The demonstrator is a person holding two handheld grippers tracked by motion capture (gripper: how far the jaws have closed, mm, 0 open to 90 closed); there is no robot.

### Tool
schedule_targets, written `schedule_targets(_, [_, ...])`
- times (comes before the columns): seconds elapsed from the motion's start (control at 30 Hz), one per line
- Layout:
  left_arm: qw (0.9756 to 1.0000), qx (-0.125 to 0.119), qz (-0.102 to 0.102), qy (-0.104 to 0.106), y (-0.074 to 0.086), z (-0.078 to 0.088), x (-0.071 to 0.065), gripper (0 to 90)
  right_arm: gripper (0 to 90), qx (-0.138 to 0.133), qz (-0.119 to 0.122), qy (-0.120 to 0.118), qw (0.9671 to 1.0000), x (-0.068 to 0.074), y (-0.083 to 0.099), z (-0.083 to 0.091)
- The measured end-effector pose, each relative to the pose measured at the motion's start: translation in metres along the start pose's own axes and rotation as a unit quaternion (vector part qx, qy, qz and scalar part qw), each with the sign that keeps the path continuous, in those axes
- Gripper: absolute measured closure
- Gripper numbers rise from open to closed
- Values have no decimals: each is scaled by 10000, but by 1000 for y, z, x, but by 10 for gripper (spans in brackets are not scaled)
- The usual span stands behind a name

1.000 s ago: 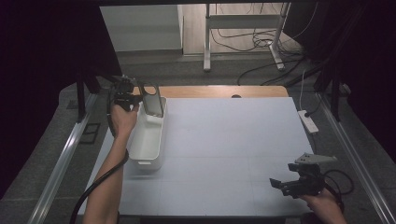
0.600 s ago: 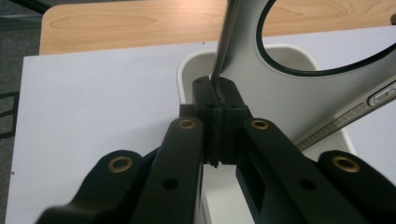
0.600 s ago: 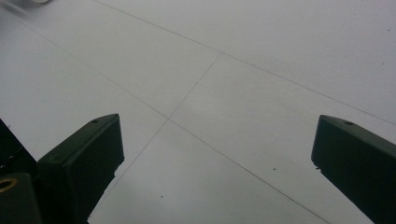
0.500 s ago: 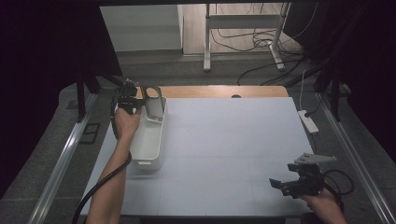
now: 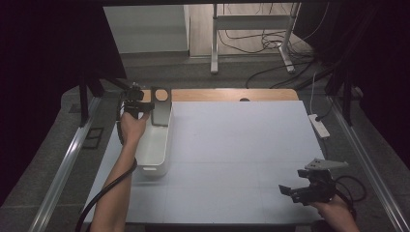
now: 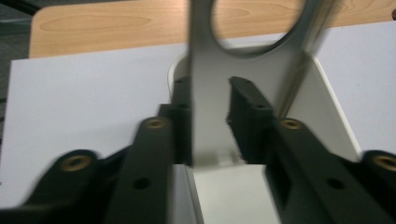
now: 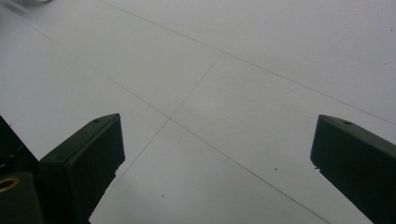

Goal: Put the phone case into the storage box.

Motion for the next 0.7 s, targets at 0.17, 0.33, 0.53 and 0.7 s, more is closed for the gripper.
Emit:
schedule_targets(0.17, [9999,-72,-65,73,2,0,0,587,33,-20,3,2,10000,0,0,0])
schedule_targets(0.33, [9997,-139,-32,196,3,2,1,510,33,-21,2,1,10000,0,0,0])
schedule_targets(0.53, [9992,-214,51,331,2,4,5,441,33,-14,3,4,10000,0,0,0])
schedule_targets(0.7, [9989,-266,41,377,3,6,7,387,33,-15,9,3,10000,0,0,0])
Point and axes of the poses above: each handheld gripper's, and its own axes: z roughly backward along the jaws, y roughly out of its underside, x roughly to its left, the point moved 5 cm from there along -z, roughly forward along the jaws, and after that the axes turned 12 degrees about -x, right-handed, at the moved point
